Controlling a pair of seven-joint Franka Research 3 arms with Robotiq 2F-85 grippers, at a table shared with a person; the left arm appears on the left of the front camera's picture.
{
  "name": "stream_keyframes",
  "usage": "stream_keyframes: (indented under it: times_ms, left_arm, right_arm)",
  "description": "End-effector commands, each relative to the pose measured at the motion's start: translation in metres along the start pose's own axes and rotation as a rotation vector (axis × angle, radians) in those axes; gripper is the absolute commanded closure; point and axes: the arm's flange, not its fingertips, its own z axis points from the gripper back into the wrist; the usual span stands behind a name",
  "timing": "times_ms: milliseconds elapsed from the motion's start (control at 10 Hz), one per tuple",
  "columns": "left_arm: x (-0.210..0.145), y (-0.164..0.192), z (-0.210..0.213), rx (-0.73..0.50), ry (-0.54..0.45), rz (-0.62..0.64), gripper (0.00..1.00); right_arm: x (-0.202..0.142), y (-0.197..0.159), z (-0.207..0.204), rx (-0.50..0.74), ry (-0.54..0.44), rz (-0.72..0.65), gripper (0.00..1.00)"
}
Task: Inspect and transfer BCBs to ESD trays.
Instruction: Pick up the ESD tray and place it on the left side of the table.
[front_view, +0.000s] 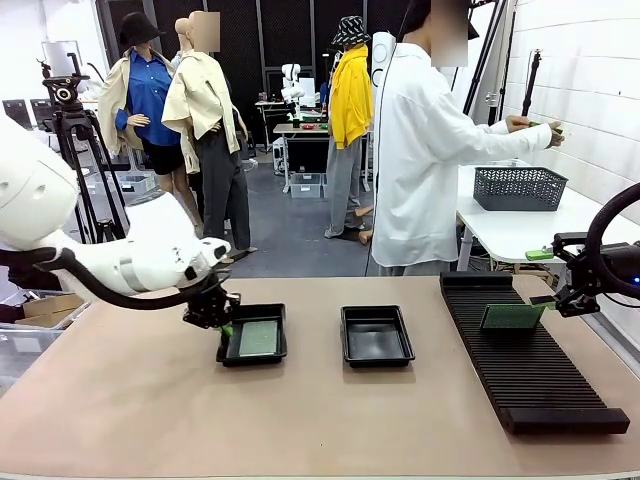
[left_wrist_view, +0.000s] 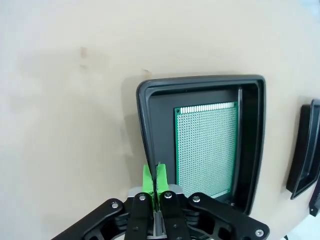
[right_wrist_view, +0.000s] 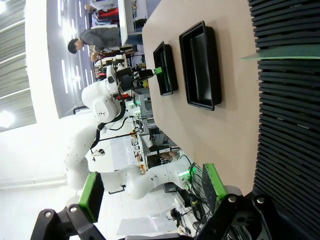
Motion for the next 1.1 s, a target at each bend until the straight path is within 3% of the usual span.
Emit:
stream_keyframes:
  times_ms: [0, 300, 600, 1000]
  left_arm:
    - [-0.003, 0.038, 0.020, -0.064, -0.020, 0.024, 1.00]
    - [0.007, 0.070, 0.040, -0.034, -0.007, 0.065, 1.00]
    - [0.018, 0.096, 0.048, 0.012, 0.030, 0.018, 1.00]
    - [0.026, 0.139, 0.061, 0.089, 0.007, -0.050, 1.00]
  right_arm:
    - [-0.001, 0.001, 0.000, -0.005, 0.005, -0.012, 0.00]
    - [-0.001, 0.001, 0.000, -0.005, 0.005, -0.012, 0.00]
    - [-0.001, 0.001, 0.000, -0.005, 0.005, -0.012, 0.00]
    - [-0.001, 0.001, 0.000, -0.005, 0.005, -0.012, 0.00]
